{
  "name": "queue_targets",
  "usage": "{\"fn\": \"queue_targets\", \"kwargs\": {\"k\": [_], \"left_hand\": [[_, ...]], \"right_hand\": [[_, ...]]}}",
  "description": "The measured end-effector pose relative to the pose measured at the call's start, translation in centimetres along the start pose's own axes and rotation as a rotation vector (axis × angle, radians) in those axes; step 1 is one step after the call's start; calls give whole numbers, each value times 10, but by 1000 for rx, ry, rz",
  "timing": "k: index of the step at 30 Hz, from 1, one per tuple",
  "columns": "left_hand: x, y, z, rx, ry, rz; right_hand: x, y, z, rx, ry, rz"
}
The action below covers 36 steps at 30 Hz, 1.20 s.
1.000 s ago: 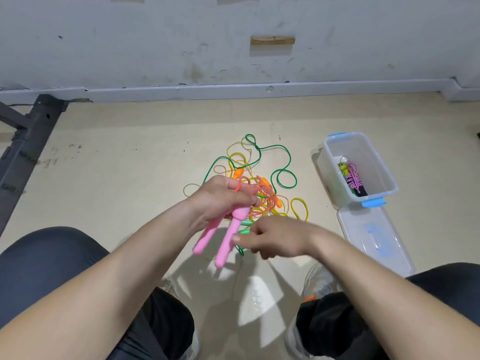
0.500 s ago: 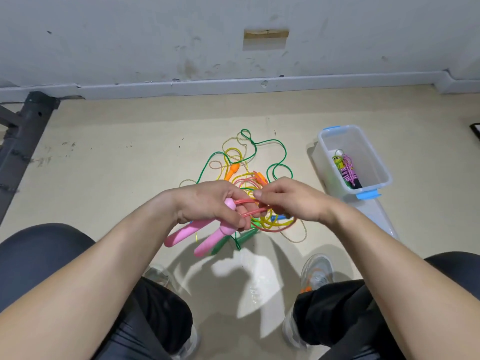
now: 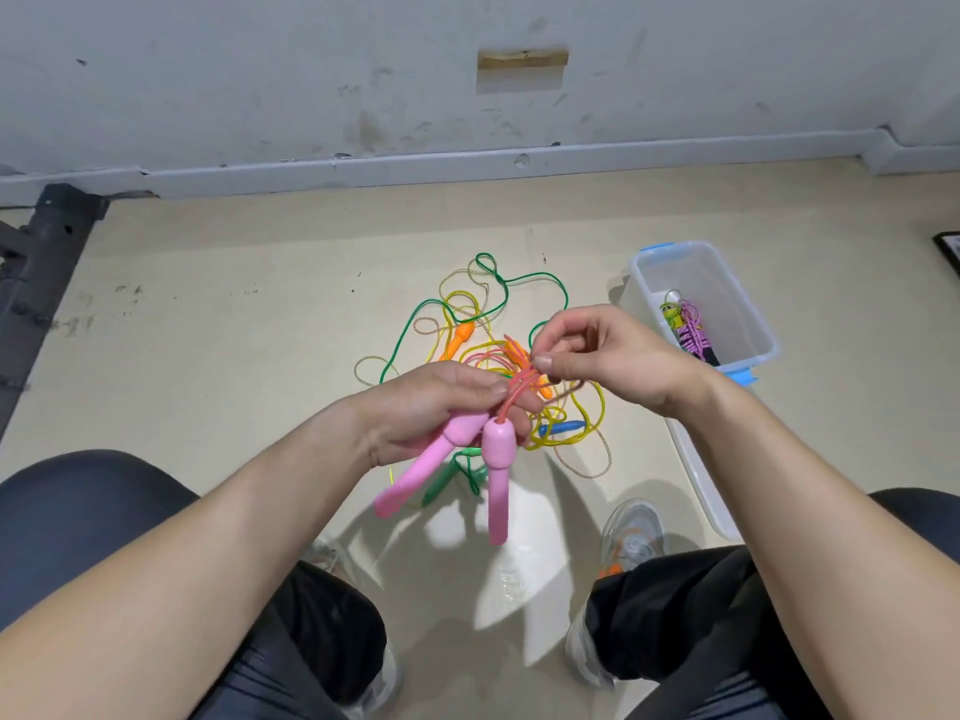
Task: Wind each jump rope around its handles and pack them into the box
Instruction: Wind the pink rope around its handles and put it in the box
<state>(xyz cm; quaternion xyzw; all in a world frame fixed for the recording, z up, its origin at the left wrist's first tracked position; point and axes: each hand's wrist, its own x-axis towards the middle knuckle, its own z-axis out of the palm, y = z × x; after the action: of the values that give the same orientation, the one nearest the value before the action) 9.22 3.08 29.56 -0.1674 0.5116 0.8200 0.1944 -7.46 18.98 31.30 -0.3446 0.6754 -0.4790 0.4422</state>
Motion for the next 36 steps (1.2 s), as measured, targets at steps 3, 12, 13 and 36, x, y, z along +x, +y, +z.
{"fn": "queue_targets", "kwargs": {"k": [3, 12, 13, 36], "left_hand": [[2, -6, 2, -73, -17, -12], [4, -13, 12, -206, -49, -42], [4, -12, 15, -229, -31, -45], [-7, -1, 23, -76, -23, 18]], "right_hand": [[2, 2, 0, 24, -18, 20], [5, 5, 2, -56, 33, 16], [5, 5, 1, -56, 32, 15], [1, 8, -3, 226, 201, -35]]}}
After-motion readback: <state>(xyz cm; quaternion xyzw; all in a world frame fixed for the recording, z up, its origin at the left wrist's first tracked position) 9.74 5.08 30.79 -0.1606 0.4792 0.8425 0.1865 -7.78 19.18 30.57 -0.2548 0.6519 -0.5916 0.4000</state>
